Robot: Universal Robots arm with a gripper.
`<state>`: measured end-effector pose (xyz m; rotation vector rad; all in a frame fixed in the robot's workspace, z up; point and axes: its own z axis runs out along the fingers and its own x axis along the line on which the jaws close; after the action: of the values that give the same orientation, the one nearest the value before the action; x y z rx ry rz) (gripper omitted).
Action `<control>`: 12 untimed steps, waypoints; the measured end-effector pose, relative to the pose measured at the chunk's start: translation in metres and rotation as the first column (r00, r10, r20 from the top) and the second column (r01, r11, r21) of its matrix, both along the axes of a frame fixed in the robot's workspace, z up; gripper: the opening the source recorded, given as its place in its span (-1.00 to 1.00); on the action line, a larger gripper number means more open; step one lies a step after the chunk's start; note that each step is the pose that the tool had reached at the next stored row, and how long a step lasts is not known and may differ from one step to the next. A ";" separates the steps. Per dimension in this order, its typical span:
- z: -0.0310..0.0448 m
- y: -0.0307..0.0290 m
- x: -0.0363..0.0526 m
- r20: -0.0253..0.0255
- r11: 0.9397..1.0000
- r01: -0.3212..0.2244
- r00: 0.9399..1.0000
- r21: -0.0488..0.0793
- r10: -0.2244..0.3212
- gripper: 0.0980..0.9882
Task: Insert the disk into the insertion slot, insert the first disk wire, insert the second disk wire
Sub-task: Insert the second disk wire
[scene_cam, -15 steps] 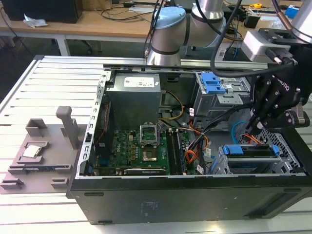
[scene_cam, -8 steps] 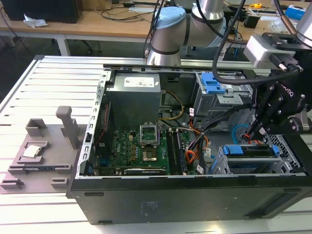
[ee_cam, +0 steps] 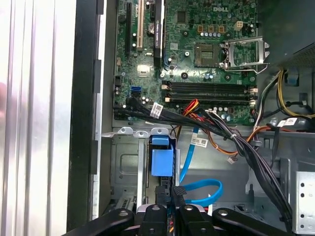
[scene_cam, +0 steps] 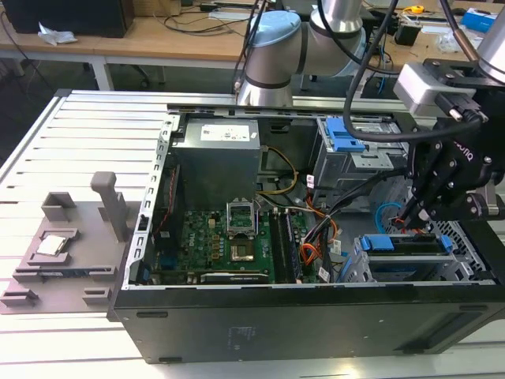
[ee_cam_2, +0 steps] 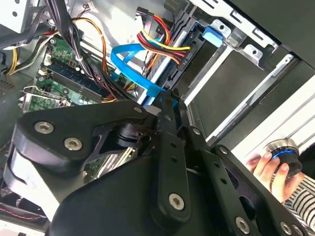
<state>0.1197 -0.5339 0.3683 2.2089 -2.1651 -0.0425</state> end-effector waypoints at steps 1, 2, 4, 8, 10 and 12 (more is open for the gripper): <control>-0.0011 0.0000 0.0001 0.000 1.000 0.000 1.000 0.000 0.000 -0.85; -0.0015 0.0000 0.0002 0.000 1.000 0.000 1.000 0.000 0.000 -0.85; -0.0022 0.0000 0.0002 0.000 1.000 0.000 1.000 0.000 0.000 -0.85; -0.0039 0.0000 0.0004 0.000 1.000 0.000 1.000 0.000 0.000 -0.85; -0.0047 0.0000 0.0004 0.000 1.000 0.000 1.000 0.000 0.000 -0.85; -0.0059 0.0000 0.0004 0.000 1.000 0.000 1.000 0.000 0.000 -0.85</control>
<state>0.1201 -0.5339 0.3624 2.2088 -2.1650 -0.0425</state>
